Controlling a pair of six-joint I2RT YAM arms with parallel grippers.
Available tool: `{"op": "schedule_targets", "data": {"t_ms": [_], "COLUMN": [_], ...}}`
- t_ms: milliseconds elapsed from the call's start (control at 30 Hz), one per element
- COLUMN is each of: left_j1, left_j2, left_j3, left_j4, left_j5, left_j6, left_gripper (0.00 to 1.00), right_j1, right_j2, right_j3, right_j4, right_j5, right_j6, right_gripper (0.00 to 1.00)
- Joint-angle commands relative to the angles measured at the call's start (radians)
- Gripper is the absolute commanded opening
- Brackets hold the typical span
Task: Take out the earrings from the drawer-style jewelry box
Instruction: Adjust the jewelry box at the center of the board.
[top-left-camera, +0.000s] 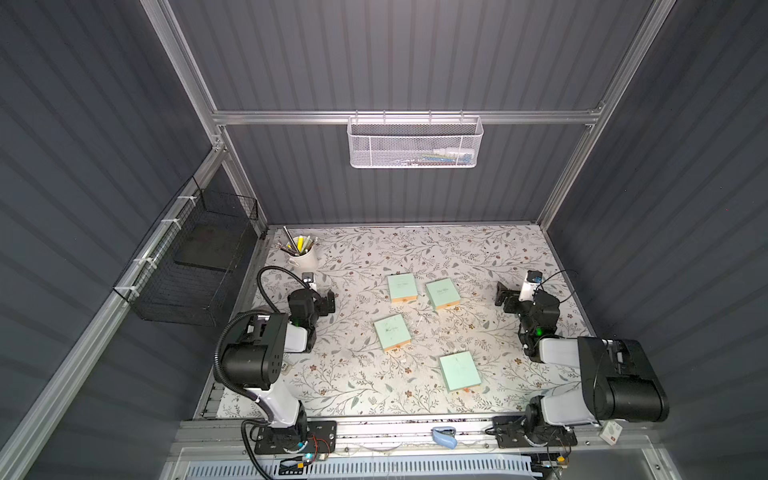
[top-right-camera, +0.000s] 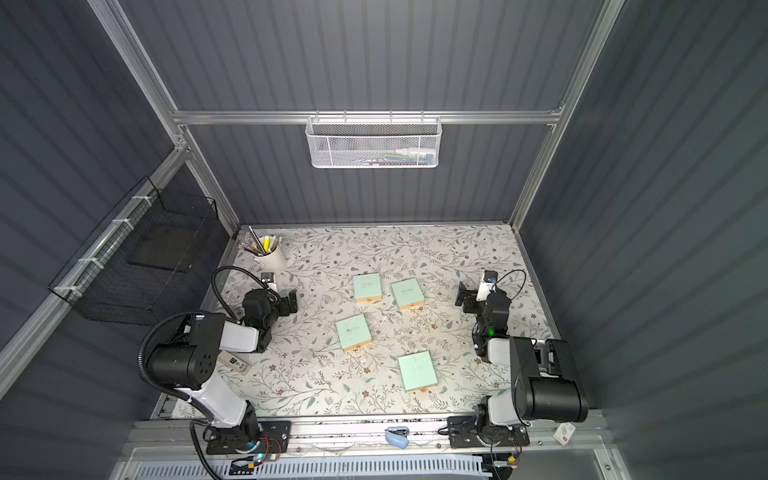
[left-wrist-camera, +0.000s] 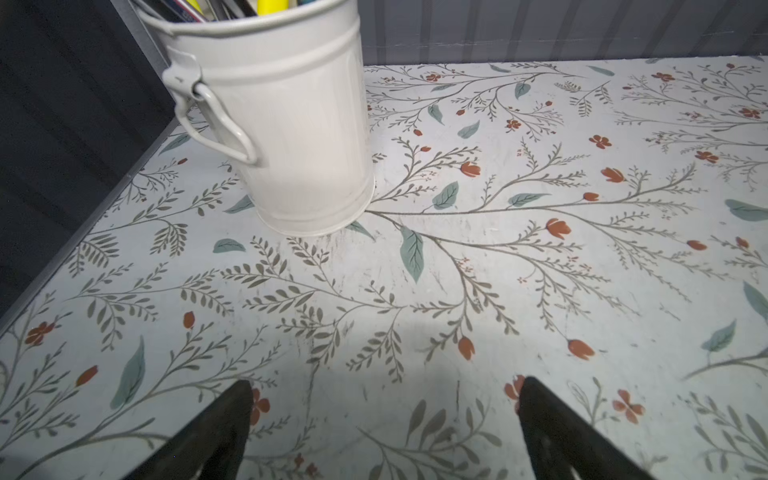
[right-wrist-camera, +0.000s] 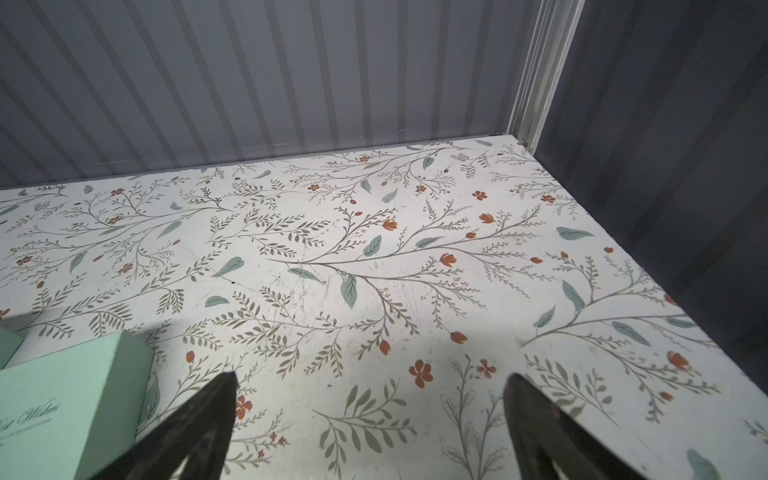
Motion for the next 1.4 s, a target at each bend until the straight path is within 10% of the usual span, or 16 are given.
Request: {"op": "schedule_targets", "data": {"t_ms": [0,1133,1367], "left_j1": [0.007,0.004,-0.082], "left_j2": [0.016,0.001,-0.173], "left_j3": [0.018,0.025,0.105], "left_j4": [0.027,0.011,-0.274], "left_j5": [-0.01,-0.063,-0.251], "left_j6": [0.022,0.004,0.008], "left_gripper": [1.0,1.0,1.0], "right_j1": [0.006,-0.013,0.006], "right_j2": [0.011,0.007,-0.321], "right_j3": [0.014,0.014,0.061], "right_j4": [0.022,0.024,-0.329], "right_j5": [0.012,0.008,0.239], "right_j6": [0.003,0.026,0.142], "right_gripper": [0.99,0.99,0.99]}}
